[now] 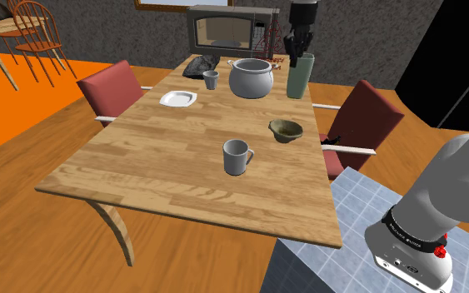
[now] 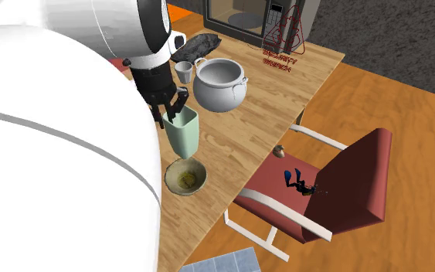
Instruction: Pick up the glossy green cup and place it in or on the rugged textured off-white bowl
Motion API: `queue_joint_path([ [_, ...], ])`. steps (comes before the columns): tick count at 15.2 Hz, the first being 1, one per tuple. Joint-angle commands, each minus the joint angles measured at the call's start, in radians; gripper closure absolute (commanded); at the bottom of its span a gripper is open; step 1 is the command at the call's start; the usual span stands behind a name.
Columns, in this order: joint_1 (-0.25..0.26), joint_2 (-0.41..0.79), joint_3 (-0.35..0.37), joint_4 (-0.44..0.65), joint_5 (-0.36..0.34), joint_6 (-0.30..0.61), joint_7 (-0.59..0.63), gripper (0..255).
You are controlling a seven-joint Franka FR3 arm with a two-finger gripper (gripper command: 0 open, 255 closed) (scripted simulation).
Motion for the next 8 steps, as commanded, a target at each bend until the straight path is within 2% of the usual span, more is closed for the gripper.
queue_joint_path([
  [1, -0.001, -0.006, 0.0, -0.036, -0.001, 0.031, 0.0, 255],
  [8, -0.001, -0.009, -0.001, -0.134, -0.002, 0.126, 0.001, 255],
])
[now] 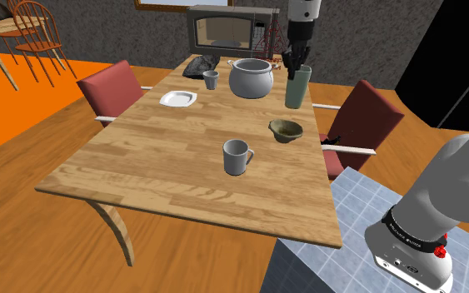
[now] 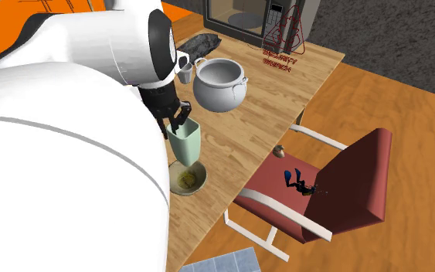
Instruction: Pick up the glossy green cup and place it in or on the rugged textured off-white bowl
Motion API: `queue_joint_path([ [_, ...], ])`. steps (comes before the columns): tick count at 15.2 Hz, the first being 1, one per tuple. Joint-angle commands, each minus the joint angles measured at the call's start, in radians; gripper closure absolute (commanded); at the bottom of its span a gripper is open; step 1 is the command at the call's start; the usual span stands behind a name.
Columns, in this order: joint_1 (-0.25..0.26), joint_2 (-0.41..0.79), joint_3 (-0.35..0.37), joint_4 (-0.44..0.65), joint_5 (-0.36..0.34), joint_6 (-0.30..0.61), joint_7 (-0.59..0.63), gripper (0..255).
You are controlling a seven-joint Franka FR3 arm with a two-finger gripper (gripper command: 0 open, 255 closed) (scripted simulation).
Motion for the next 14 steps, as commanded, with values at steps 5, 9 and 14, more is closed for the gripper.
queue_joint_path([
  [5, 0.0, 0.004, 0.0, -0.079, 0.0, 0.084, 0.003, 255],
  [9, 0.0, 0.012, -0.001, -0.128, 0.001, 0.141, 0.003, 255],
  [14, 0.0, 0.012, -0.001, -0.128, 0.001, 0.141, 0.003, 255],
])
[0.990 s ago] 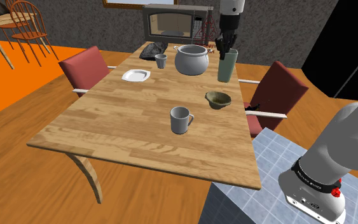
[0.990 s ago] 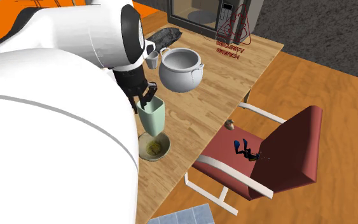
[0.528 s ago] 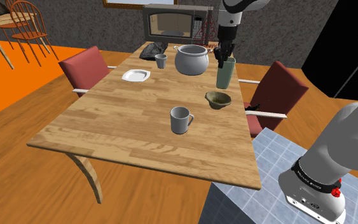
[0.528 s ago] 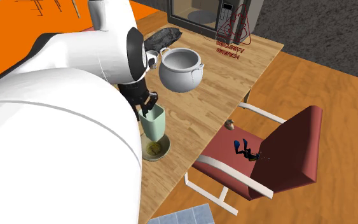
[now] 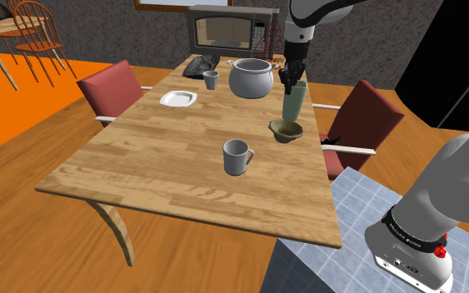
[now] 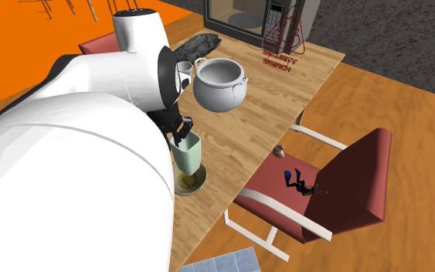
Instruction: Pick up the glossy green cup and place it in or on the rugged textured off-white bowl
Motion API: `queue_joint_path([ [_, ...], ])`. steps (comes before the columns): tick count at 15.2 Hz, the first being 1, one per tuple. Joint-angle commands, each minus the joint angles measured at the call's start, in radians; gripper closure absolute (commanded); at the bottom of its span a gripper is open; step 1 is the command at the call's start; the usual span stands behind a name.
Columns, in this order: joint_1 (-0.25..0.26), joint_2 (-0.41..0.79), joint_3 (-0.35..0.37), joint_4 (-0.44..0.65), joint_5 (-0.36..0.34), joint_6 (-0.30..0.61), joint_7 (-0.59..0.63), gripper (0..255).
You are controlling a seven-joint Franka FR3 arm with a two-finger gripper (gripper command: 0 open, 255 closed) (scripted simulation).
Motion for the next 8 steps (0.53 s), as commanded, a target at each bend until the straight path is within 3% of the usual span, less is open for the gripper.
queue_joint_path([
  [1, 0.0, 0.0, 0.0, 0.0, 0.0, 0.001, 0.0, 255],
  [3, 0.0, 0.0, 0.0, 0.0, 0.0, 0.001, 0.0, 255],
  [4, 0.0, 0.0, 0.0, 0.0, 0.0, 0.001, 0.0, 0],
  [8, 0.0, 0.0, 0.0, 0.0, 0.0, 0.001, 0.0, 0],
])
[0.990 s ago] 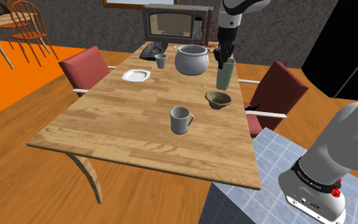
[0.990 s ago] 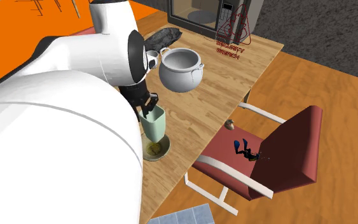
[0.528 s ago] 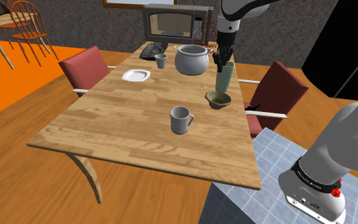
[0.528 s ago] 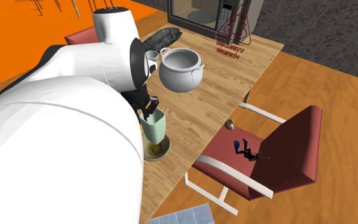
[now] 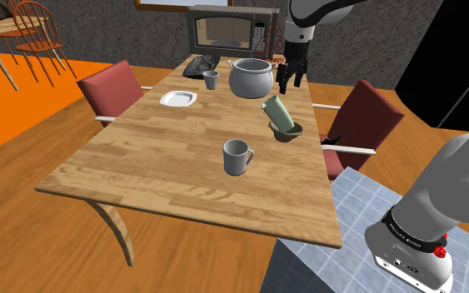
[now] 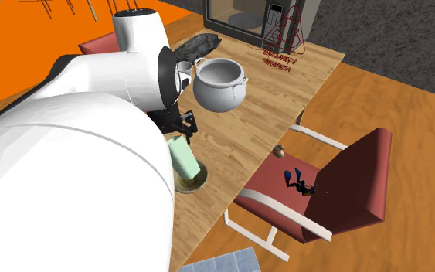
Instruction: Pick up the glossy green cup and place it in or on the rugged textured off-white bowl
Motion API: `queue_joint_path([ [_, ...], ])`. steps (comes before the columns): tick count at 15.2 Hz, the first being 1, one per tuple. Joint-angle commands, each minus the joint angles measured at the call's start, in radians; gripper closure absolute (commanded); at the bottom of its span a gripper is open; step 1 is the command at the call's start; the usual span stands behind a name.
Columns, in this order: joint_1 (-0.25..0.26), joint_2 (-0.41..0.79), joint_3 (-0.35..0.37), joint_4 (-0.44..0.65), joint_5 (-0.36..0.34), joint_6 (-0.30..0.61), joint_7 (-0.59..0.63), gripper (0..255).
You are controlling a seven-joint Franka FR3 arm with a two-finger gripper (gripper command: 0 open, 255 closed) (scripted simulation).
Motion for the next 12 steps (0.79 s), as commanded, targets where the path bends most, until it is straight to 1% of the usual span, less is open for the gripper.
queue_joint_path([
  [1, 0.0, 0.0, 0.0, 0.0, 0.0, 0.0, 0.0, 0],
  [5, 0.001, -0.004, 0.002, 0.123, 0.001, -0.127, 0.0, 0],
  [12, 0.001, -0.004, 0.002, 0.123, 0.001, -0.127, 0.0, 0],
])
